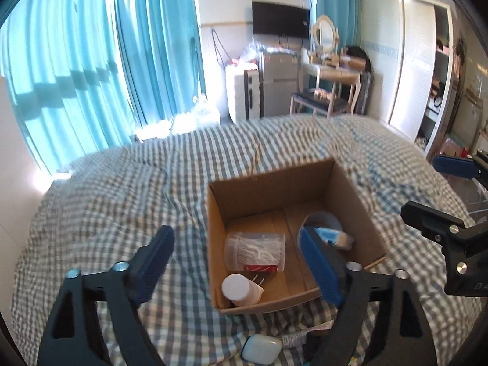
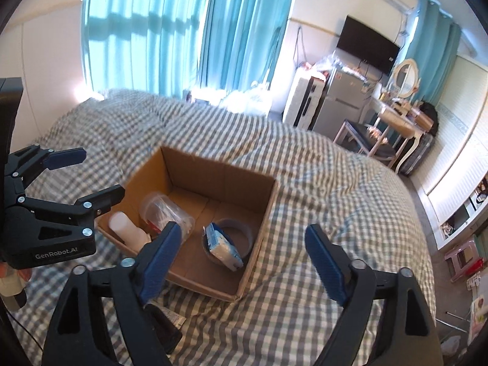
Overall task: Organize objects
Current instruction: 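Withdraw both tools from the box toward the remaining items, then grasp the black cup with the right tool while the left tool grasps the small white case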
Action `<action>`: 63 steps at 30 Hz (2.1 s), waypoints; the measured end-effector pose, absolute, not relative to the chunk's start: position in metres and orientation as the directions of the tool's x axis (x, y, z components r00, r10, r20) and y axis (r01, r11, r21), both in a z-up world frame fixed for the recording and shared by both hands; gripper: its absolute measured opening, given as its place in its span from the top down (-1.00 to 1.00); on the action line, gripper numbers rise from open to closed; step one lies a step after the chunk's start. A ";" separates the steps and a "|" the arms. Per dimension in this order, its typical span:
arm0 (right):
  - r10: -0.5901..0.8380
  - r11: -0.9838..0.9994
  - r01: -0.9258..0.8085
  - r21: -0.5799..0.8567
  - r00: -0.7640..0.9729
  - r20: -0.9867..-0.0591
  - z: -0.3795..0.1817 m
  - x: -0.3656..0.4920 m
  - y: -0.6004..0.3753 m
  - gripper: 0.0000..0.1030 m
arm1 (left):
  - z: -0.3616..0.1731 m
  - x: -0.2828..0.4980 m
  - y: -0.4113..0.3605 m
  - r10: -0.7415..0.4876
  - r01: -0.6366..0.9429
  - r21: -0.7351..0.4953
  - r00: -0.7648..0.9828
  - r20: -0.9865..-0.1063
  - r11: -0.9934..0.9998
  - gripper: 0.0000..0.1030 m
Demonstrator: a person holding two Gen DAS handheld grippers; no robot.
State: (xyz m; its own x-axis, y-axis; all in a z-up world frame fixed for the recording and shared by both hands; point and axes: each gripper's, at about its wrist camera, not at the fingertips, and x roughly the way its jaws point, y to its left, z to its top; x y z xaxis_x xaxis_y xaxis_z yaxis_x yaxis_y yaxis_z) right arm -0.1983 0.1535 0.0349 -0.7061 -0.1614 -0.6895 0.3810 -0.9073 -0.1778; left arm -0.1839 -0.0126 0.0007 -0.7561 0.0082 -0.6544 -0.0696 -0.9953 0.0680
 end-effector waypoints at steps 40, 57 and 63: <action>-0.252 -0.958 0.283 0.040 -0.769 -0.588 0.004 -0.076 0.187 -0.93 | -0.028 -0.062 -0.030 -0.098 0.112 0.014 -0.792 -0.602 -0.994 -0.99; -0.227 -0.938 0.344 0.033 -0.543 -0.809 -0.123 -0.125 0.145 -0.93 | -0.122 -0.102 -0.060 -0.105 0.204 -0.040 -0.647 -0.755 -0.978 -0.99; -0.192 -0.931 0.365 0.003 -0.482 -0.855 -0.156 -0.130 0.125 -0.91 | -0.133 -0.108 -0.062 -0.102 0.201 -0.034 -0.626 -0.773 -0.979 -0.99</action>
State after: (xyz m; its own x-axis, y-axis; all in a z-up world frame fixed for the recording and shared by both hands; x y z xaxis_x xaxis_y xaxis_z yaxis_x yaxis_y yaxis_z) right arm -0.1299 0.1253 -0.1563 -0.4816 -0.1920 -0.8551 0.3649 -0.9310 0.0035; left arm -0.1083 -0.0620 -0.1328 -0.6255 -0.1020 -0.7735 0.2012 -0.9790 -0.0336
